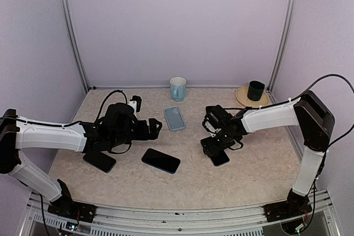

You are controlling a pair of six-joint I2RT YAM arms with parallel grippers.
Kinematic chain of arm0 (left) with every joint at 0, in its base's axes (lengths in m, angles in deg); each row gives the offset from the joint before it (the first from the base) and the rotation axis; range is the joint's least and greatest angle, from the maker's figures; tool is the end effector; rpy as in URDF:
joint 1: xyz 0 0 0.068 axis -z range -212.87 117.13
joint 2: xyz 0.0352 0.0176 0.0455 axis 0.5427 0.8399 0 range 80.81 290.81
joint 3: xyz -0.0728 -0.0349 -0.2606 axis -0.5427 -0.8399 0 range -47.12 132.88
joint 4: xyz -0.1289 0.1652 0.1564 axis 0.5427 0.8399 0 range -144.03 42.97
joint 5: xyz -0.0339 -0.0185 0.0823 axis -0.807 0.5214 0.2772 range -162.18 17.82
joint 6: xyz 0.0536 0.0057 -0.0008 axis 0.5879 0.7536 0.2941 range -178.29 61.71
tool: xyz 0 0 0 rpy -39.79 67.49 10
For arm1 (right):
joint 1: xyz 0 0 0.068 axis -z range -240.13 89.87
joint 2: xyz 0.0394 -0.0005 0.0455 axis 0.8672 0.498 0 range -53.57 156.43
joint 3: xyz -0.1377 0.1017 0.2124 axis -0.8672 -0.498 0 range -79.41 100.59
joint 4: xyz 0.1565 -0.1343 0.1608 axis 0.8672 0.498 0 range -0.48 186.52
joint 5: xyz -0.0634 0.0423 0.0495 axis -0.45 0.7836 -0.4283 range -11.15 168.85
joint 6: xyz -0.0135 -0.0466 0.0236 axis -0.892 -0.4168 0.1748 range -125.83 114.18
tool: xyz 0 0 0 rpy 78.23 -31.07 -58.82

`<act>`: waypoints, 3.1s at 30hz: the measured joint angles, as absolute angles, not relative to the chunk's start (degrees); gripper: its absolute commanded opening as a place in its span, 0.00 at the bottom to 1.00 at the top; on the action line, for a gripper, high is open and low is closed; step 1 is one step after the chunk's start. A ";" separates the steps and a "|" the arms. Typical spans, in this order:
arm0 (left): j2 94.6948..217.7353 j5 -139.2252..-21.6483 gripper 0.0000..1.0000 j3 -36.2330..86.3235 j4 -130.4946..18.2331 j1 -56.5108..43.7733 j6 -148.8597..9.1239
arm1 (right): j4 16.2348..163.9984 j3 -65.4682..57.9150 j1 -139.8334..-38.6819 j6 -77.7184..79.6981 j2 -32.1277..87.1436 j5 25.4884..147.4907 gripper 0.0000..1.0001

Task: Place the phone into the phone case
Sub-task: Pick up the phone at the center of the board, then pass from the right arm to the left

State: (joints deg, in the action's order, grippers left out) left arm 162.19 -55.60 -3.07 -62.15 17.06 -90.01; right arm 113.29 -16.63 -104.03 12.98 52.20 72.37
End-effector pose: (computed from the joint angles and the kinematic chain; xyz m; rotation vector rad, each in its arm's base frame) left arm 0.2047 -0.2277 0.2209 0.1551 2.1026 -0.5742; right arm 0.2585 0.2433 0.1439 -0.5626 2.6745 0.1602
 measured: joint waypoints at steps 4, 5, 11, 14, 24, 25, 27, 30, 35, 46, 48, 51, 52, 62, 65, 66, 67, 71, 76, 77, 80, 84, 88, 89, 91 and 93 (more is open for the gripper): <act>162.22 -55.62 0.99 -3.03 -62.15 17.06 -90.06 | 113.07 -17.02 -104.16 13.27 51.94 72.04 0.75; 162.26 -55.62 0.99 -3.01 -62.13 17.06 -90.08 | 113.03 -17.06 -104.18 13.27 51.92 72.00 0.75; 162.85 -55.71 0.99 -2.52 -62.10 17.06 -90.36 | 112.48 -17.26 -104.71 12.26 51.79 70.84 0.73; 163.15 -56.30 0.99 -2.13 -62.02 17.06 -90.45 | 111.48 -17.89 -105.43 11.15 51.40 69.33 0.73; 166.67 -62.85 0.99 1.06 -62.17 17.06 -90.30 | 105.40 -23.47 -106.30 6.80 47.96 66.51 0.73; 166.83 -63.53 0.99 1.10 -62.34 17.06 -90.17 | 104.83 -24.10 -106.30 6.34 47.50 66.53 0.72; 167.35 -65.98 0.99 1.50 -62.72 17.06 -89.64 | 103.89 -25.35 -106.30 5.38 46.24 66.60 0.72; 168.58 -69.69 0.99 3.03 -63.13 17.06 -88.57 | 102.03 -27.38 -106.33 3.93 43.66 66.66 0.72; 169.82 -76.12 0.99 4.62 -65.29 17.06 -86.60 | 98.56 -30.70 -106.33 1.68 38.32 67.28 0.71; 175.55 -88.97 0.99 8.95 -67.83 17.06 -84.90 | 89.82 -37.78 -108.18 -3.15 27.11 68.81 0.71; 176.73 -91.46 0.99 9.65 -68.00 17.06 -85.03 | 88.64 -38.46 -108.97 -3.89 26.15 68.76 0.71; 177.84 -94.17 0.99 10.70 -68.16 17.06 -85.23 | 86.82 -39.77 -110.39 -5.49 24.69 68.70 0.71; 178.13 -94.87 0.99 11.20 -68.14 17.06 -85.27 | 86.21 -40.30 -110.89 -6.03 24.10 68.67 0.71; 181.34 -100.23 0.92 15.31 -68.09 17.06 -86.49 | 80.57 -42.96 -117.19 -11.39 20.60 67.17 0.71; 182.45 -101.02 0.86 15.68 -67.55 17.06 -86.91 | 79.78 -42.96 -118.89 -12.50 20.60 66.36 0.71; 182.87 -101.37 0.83 15.97 -67.24 17.06 -87.02 | 79.52 -42.96 -119.37 -12.87 20.64 65.94 0.71; 183.20 -101.67 0.80 16.16 -67.17 17.06 -87.22 | 79.30 -42.96 -119.72 -13.16 20.73 65.50 0.71; 183.94 -102.85 0.66 16.88 -66.45 17.06 -87.72 | 78.60 -42.94 -121.17 -14.29 21.67 63.12 0.72; 184.36 -104.10 0.43 17.15 -66.32 17.06 -88.09 | 78.52 -42.88 -122.43 -15.45 22.74 60.96 0.72; 184.44 -104.38 0.38 17.15 -66.30 17.06 -88.22 | 78.52 -42.83 -122.43 -15.56 22.85 60.57 0.72; 184.79 -104.99 0.34 17.15 -66.28 17.06 -88.40 | 78.47 -42.70 -122.46 -15.76 23.02 59.52 0.72; 185.27 -105.74 0.23 17.15 -66.21 17.06 -88.46 | 78.49 -42.68 -122.48 -16.06 23.05 58.75 0.73; 185.84 -106.65 0.04 17.30 -66.15 17.09 -88.77 | 78.67 -42.61 -122.48 -16.39 23.18 58.27 0.74; 185.86 -106.98 0.02 17.45 -66.10 17.11 -88.70 | 78.78 -42.61 -122.48 -16.46 23.31 58.14 0.75; 185.89 -107.14 0.00 17.78 -65.91 17.30 -88.48 | 78.93 -42.61 -122.48 -16.52 23.44 57.85 0.77; 186.00 -107.33 0.00 17.87 -65.93 17.33 -88.46 | 78.91 -42.59 -122.50 -16.68 23.48 57.70 0.80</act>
State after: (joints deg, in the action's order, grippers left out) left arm 186.00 -107.33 17.87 -65.93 17.33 -88.46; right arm 78.91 -42.59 -122.50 -16.68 23.48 57.70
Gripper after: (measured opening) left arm 0.076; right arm 0.764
